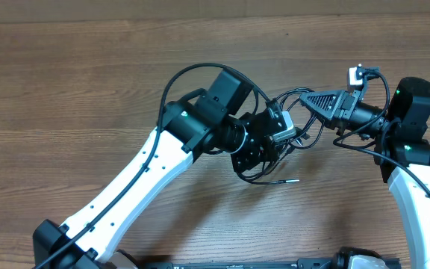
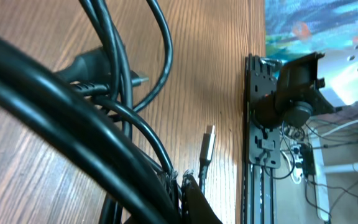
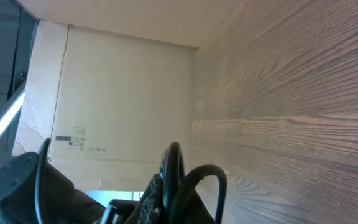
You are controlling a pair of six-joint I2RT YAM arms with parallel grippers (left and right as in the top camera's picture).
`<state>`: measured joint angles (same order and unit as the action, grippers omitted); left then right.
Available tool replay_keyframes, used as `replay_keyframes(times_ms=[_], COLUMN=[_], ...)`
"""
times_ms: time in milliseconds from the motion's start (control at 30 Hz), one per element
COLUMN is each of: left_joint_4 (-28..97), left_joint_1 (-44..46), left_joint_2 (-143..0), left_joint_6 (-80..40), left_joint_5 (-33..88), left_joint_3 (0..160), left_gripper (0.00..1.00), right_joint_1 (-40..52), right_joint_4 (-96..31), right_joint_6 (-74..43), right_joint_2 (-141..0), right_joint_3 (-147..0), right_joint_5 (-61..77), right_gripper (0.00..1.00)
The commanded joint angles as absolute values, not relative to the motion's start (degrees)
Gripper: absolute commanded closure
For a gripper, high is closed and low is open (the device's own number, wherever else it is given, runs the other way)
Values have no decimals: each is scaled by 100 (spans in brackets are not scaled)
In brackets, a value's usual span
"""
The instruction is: Untangle cables
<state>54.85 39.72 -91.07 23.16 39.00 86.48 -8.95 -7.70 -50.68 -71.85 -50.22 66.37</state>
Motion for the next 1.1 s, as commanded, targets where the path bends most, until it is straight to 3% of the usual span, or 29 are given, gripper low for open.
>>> replay_keyframes(times_ms=[0,200,400,633,900,1067], left_joint_4=[5721,5662,5306,4423,3610,3321], left_joint_1=[4244,4724,4877,4871,4873,4873], left_joint_2=[-9271,-9295,-9369,-9118,-8879,-8825], left_joint_6=[2899,3468,3120,2357,1107,751], left_joint_5=[4438,4340,3404,1859,-849,-1313], left_joint_3=[8416,8357,8357,8711,8912,8912], left_gripper=[96,96,96,96,96,96], right_joint_1=[-1007,-1022,-954,-969,-969,-969], right_joint_4=[-607,-456,-578,-3286,-4460,-4862], right_joint_6=[-5441,-6278,-5896,-4602,-3730,-3391], right_joint_2=[-7203,-7203,-7203,-7203,-7203,-7203], right_joint_3=[-5096,-5096,-5096,-5096,-5096,-5096], right_joint_5=[5911,5636,5804,3701,3433,3430], right_gripper=[96,96,96,96,90,80])
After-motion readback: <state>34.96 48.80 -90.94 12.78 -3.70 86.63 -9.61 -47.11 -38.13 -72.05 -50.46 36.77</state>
